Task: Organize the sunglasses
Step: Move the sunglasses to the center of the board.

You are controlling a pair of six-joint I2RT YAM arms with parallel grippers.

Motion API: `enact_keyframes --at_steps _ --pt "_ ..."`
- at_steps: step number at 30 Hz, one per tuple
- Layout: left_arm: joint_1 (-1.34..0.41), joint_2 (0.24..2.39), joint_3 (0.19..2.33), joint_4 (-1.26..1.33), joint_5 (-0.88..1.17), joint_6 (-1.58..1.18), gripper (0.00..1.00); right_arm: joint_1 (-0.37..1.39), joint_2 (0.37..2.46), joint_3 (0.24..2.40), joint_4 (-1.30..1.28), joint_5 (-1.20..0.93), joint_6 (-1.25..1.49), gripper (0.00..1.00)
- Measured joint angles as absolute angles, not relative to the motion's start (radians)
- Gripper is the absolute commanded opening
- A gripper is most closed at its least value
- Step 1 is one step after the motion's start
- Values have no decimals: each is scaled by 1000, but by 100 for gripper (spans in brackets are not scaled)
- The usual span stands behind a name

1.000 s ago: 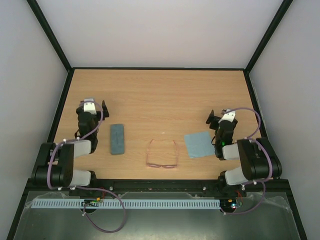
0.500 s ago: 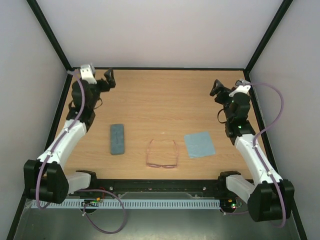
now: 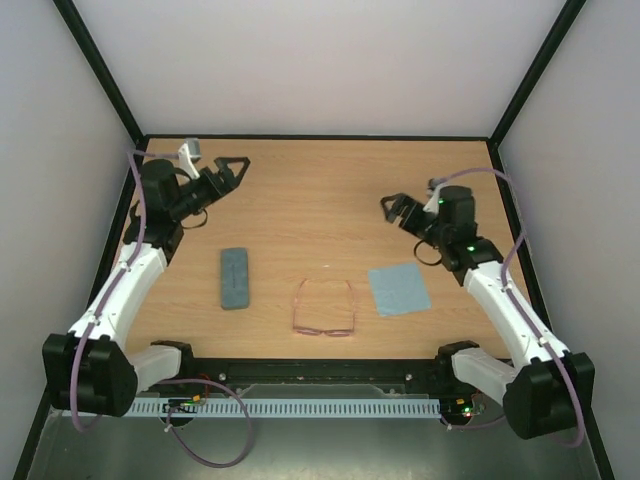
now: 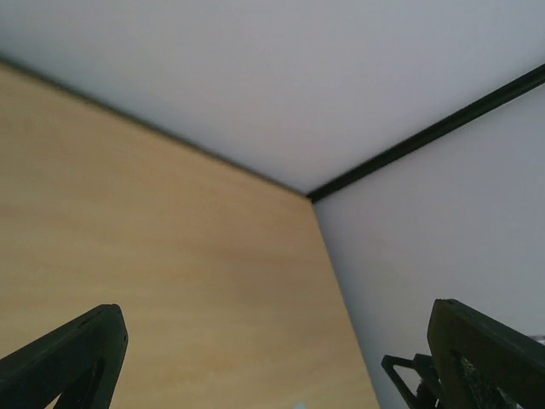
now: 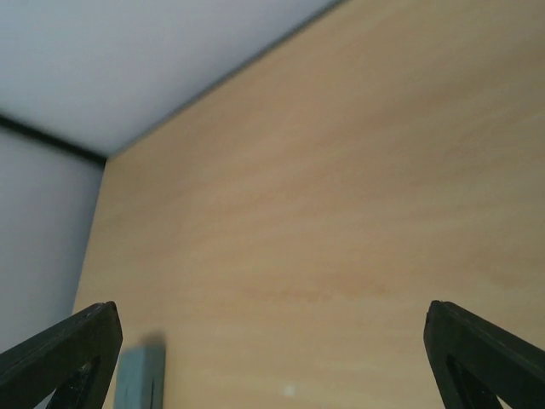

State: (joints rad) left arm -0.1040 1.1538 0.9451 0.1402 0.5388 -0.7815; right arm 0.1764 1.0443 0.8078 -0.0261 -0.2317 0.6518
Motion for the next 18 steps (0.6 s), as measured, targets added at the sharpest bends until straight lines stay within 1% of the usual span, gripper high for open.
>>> enact_keyframes --at_steps 3,9,11,14,16,18 --pt "-110 1169 890 83 569 -801 99 315 1067 808 -112 -226 651 87" --pt "-173 1100 876 -97 470 -744 100 619 1099 740 -244 -94 671 67" --pt "-174 1040 854 -123 417 -739 100 700 1150 728 -282 -41 683 65" --pt "-165 913 775 -124 354 -755 100 798 1284 731 -313 39 700 64" --pt "-143 891 742 -122 357 -771 99 830 1349 736 -329 70 708 60" --pt "-120 929 735 -123 355 -777 100 854 1404 747 -341 101 718 54"
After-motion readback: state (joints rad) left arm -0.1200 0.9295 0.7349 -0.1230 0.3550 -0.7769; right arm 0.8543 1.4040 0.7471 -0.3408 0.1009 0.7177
